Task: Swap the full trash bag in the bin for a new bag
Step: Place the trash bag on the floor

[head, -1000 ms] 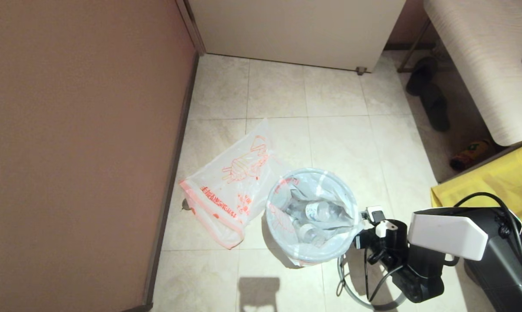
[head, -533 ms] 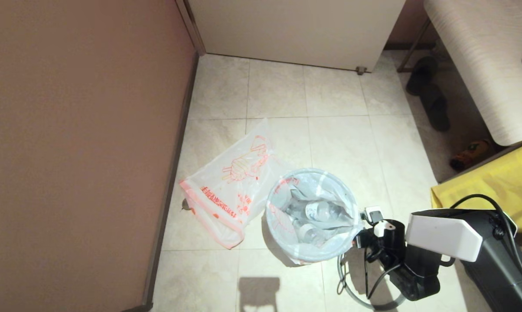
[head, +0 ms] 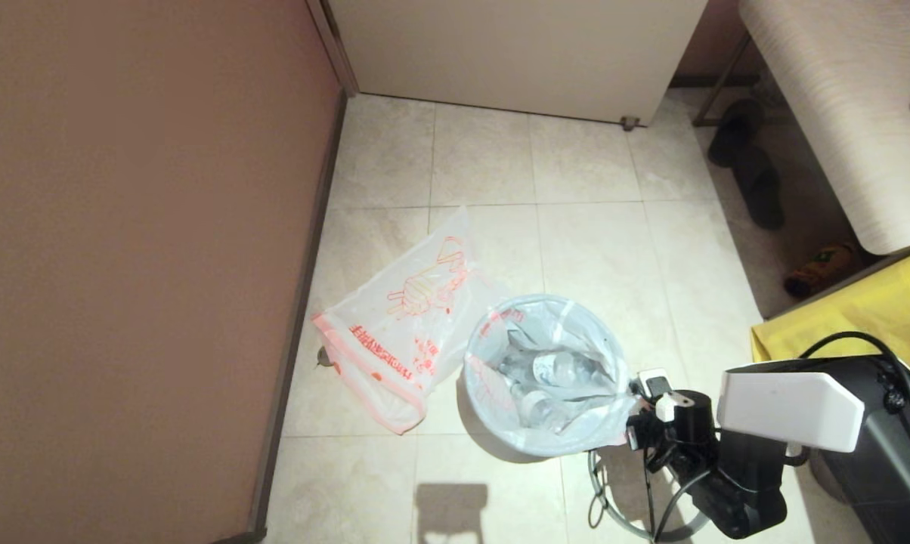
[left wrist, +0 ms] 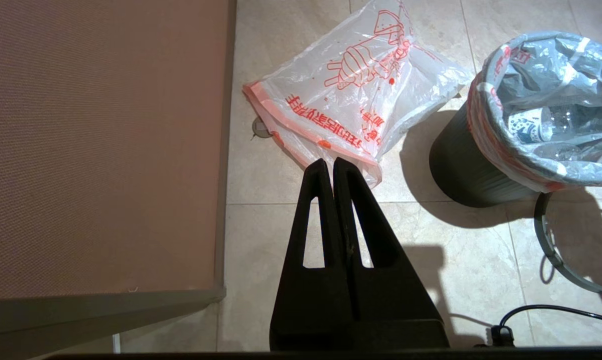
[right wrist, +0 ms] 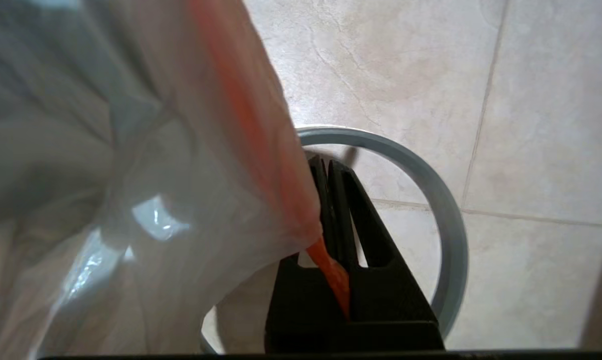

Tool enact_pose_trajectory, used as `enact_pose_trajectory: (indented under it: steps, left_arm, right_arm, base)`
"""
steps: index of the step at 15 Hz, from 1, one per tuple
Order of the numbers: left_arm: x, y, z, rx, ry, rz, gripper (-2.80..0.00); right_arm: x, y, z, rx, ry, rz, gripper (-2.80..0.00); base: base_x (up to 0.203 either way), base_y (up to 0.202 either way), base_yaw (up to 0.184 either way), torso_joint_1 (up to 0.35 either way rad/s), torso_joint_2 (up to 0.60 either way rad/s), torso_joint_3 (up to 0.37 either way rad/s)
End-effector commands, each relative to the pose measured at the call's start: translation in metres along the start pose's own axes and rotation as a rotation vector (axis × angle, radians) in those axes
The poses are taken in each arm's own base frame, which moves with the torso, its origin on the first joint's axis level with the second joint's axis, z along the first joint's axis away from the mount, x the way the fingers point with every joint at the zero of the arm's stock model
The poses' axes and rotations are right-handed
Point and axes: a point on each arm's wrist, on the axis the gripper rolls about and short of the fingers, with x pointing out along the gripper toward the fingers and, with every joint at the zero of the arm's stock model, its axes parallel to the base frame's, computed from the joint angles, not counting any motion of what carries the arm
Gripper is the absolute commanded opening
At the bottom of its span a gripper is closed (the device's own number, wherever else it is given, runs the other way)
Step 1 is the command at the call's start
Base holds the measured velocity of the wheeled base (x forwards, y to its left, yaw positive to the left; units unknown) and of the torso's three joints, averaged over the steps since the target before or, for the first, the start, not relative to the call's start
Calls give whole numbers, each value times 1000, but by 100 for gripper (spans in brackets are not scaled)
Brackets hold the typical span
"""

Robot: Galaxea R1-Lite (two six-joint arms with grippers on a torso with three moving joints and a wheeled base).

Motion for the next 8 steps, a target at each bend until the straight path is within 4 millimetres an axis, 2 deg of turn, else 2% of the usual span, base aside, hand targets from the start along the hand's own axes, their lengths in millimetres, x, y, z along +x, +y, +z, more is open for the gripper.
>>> enact_pose_trajectory:
  steps: [1, 4, 8]
  left_arm:
    - [0, 0, 0, 0, 0, -1, -280]
    - [0, 0, 0, -1, 0, 0, -280]
    - [0, 0, 0, -1, 0, 0, -280]
  right_arm:
    - [-14, -6, 20, 3, -27, -5, -280]
    - [-43, -2, 43, -7, -52, 2, -280]
    - [-88, 21, 80, -11, -138, -11, -280]
  base:
    - [0, 0, 0, 0, 0, 0]
    - [0, 0, 0, 0, 0, 0]
    - [0, 0, 0, 0, 0, 0]
